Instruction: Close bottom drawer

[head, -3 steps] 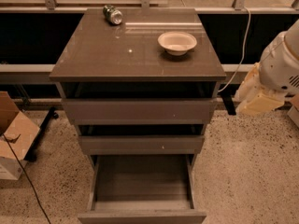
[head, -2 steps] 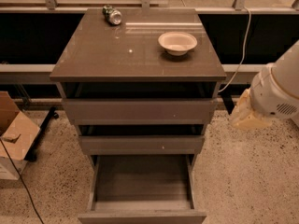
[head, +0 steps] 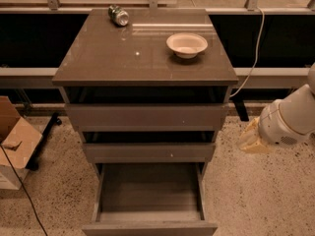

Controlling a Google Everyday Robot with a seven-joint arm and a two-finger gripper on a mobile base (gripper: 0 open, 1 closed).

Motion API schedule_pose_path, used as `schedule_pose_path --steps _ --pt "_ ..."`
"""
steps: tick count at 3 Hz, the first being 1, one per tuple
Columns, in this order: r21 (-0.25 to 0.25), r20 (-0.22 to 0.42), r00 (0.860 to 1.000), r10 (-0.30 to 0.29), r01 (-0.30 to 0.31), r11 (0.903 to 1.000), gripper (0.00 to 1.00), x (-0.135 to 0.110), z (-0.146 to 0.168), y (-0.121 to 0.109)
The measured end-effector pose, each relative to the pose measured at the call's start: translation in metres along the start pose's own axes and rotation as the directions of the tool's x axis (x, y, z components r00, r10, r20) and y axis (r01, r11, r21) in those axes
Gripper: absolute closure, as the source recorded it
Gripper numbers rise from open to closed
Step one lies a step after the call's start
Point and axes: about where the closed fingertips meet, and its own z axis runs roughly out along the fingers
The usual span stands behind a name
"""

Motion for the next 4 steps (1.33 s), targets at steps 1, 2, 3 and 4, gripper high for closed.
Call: schedule_pose_path --steps 1,2,3,4 --pt "-0.012 0.006 1.000 0.008 -0.008 0.9999 1.00 0.000 0.008 0.002" --pt "-0.039 0.021 0.999 0.028 -0.027 0.9989 1.00 -0.001 0.027 0.006" --pt "-0.104 0.049 0.998 0.045 -0.040 0.9937 1.00 0.001 0.064 0.014" --pt "-0.171 0.068 0.996 0.055 -0.043 0.9843 1.00 0.008 0.112 0.025"
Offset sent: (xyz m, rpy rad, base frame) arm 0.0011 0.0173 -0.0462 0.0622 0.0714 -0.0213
